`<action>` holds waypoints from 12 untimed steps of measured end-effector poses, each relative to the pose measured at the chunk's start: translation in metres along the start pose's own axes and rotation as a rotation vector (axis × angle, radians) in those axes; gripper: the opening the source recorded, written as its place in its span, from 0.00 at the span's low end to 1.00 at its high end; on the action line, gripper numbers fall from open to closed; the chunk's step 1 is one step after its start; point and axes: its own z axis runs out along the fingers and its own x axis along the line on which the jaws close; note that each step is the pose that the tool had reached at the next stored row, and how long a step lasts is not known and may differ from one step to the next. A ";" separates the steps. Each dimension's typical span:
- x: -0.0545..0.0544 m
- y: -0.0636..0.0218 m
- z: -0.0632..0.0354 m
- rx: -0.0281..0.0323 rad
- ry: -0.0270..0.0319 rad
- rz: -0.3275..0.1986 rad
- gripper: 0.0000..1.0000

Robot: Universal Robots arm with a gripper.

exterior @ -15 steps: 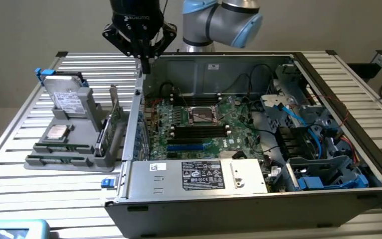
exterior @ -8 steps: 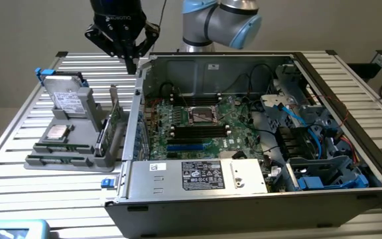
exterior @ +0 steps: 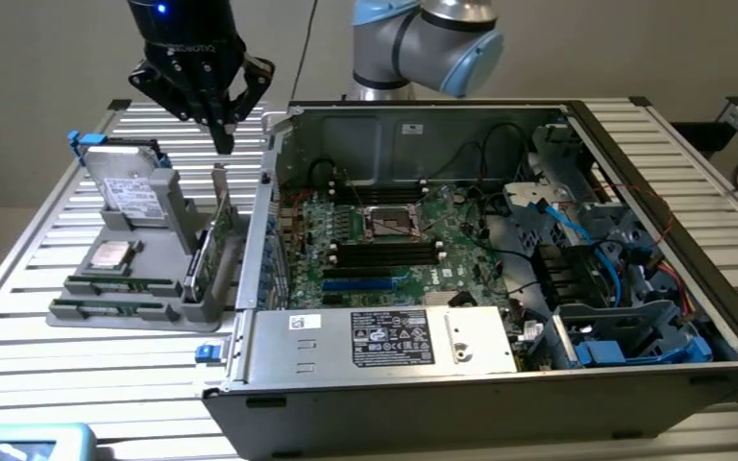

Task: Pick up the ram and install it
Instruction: 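Reach for the ram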

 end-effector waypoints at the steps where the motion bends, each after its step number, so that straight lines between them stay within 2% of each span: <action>1: 0.003 -0.0014 0.0011 0.0000 0.0000 0.000 0.11; 12: 0.035 -0.0152 0.0104 -0.0001 0.0000 0.000 0.11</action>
